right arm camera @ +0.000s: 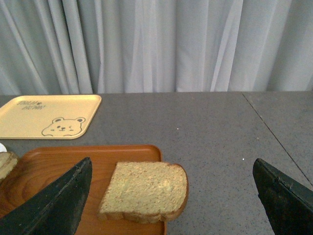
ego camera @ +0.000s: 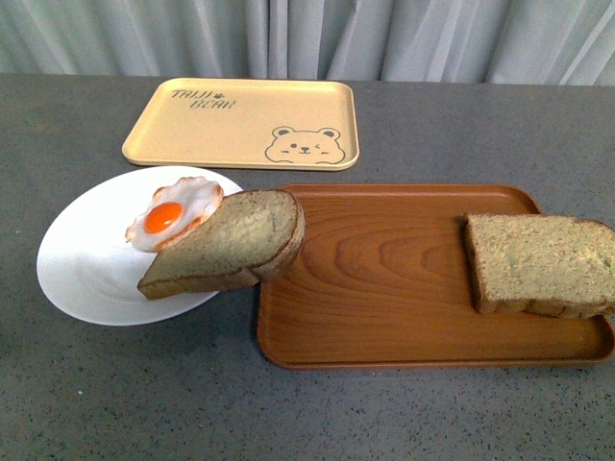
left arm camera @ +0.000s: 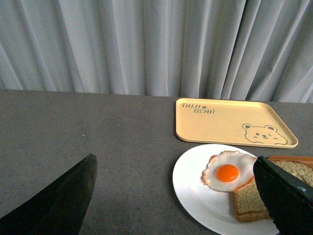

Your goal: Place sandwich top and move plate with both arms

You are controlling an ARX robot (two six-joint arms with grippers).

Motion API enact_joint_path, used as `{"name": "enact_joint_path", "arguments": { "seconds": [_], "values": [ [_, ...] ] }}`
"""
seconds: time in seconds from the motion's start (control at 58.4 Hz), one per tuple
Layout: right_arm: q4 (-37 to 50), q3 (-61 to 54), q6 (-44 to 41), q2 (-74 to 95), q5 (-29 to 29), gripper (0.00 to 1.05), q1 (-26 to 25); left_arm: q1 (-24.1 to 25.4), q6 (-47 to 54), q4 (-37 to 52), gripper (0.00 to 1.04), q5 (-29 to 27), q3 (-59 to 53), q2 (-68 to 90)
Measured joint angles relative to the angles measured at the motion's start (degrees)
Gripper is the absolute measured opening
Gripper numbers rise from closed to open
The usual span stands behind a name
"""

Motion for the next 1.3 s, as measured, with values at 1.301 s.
{"name": "enact_joint_path", "arguments": {
  "seconds": [1.301],
  "values": [
    [16.2, 19.6, 4.9, 70.7, -23.8, 0.96, -24.7, 0.0, 0.0, 0.0, 0.96, 0.0, 0.0, 0.0]
  ]
}}
